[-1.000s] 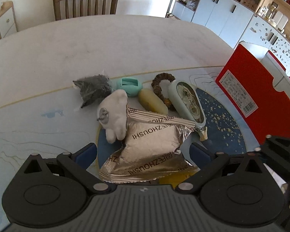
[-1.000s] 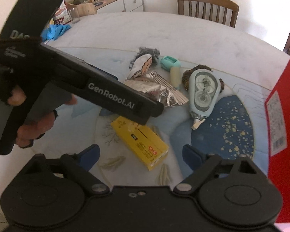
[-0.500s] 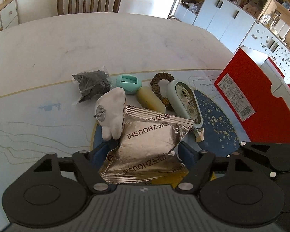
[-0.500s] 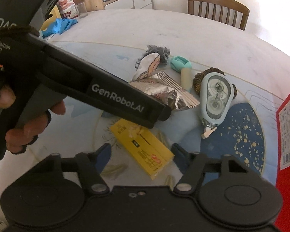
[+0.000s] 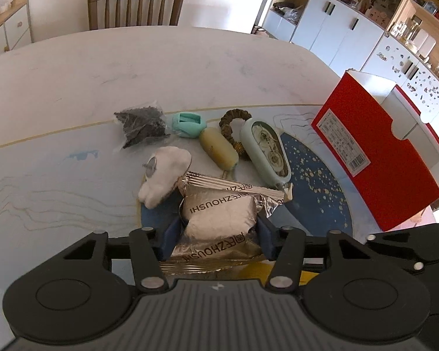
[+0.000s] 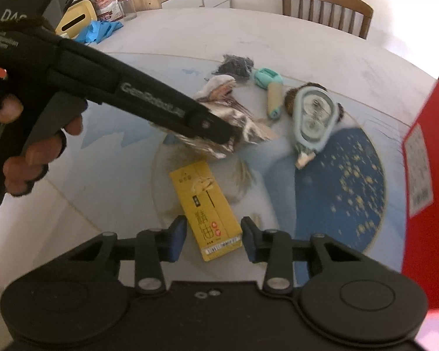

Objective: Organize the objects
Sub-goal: 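Grasp the silver foil bag with the left gripper while the right grasps the yellow box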

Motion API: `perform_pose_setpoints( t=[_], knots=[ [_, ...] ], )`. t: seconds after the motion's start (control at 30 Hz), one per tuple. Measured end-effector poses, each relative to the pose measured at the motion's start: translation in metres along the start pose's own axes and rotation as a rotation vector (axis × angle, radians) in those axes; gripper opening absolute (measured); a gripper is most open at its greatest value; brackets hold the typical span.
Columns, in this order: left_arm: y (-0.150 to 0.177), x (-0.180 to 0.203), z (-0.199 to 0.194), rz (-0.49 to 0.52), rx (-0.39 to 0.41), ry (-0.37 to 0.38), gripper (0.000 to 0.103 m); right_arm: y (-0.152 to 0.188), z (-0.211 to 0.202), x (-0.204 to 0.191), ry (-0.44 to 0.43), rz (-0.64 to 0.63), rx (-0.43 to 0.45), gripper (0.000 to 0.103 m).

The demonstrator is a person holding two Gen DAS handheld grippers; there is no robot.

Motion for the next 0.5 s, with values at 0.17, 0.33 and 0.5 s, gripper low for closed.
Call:
perform_pose_setpoints(
  t=[0.17, 0.33, 0.5],
  knots=[
    [0.008, 0.004, -0.013, -0.004, 0.013, 0.011, 0.053, 0.012, -0.019, 0.009, 0.015, 0.054, 0.022, 0.033],
    [0.016, 0.012, -0.026, -0.008, 0.026, 0.017, 0.053, 0.021, -0.039, 0.021, 0.031, 0.113, 0.054, 0.03],
    [0.019, 0.024, -0.04, -0.004, 0.046, 0.019, 0.053, 0.023, -0.06, 0.031, 0.055, 0.156, 0.101, 0.029]
  ],
)
Point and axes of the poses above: each gripper's, at about its wrist camera, not at the fingertips, and z roughly the way its jaws point, x to its right, y to its underside, the point moved 4 cm from there along z, roughly the way its jaws point
